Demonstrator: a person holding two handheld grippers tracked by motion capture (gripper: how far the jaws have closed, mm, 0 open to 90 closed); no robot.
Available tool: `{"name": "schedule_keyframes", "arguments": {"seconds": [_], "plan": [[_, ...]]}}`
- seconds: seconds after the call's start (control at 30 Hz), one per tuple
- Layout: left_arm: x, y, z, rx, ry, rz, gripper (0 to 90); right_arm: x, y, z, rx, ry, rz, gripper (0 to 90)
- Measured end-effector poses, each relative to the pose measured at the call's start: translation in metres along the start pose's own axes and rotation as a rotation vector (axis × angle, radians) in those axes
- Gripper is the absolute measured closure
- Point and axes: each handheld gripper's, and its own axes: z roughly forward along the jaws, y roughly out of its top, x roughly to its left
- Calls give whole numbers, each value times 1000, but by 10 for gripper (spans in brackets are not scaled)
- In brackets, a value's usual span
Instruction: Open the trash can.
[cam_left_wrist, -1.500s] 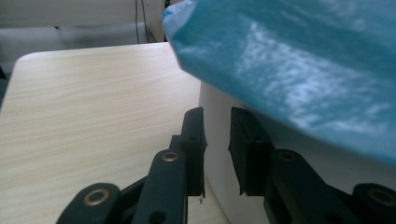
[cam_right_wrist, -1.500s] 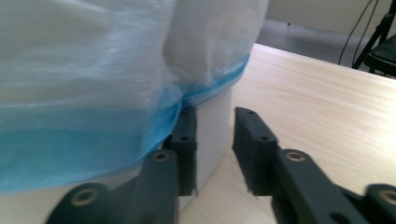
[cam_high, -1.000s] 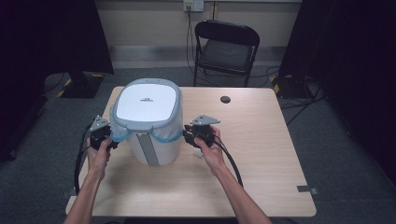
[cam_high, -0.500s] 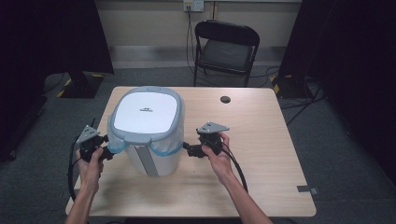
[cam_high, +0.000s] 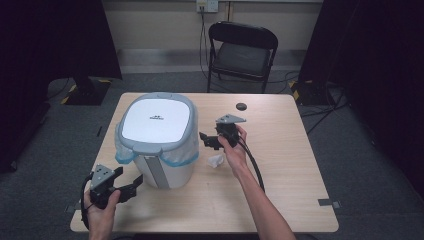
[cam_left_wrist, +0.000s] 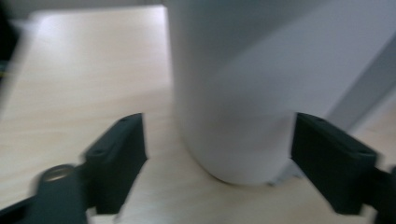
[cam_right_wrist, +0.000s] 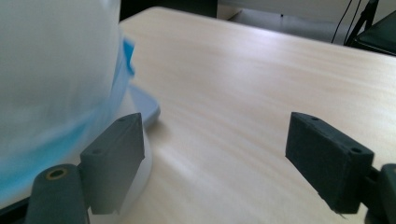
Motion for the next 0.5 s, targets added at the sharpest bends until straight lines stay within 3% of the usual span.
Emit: {"name": "schedule_keyframes", "arguments": {"seconds": [0.07,0.2,0.23,0.37,0.5], "plan": [[-4,2,1,-24,-40,-26,193,-4,7,7,-31,12,49,155],[-11,6,4,-23,-59,-6,167,-3,17,21,-37,15,60,155],[-13,6,6,-24,-81,-5,169,-1,19,23,-36,22,54,155],[-15,6,12,-2,-62,30,169,4,23,28,-61,39,41,170],[-14,7,12,13,-74,19,159,8,23,25,-67,59,28,271]]}}
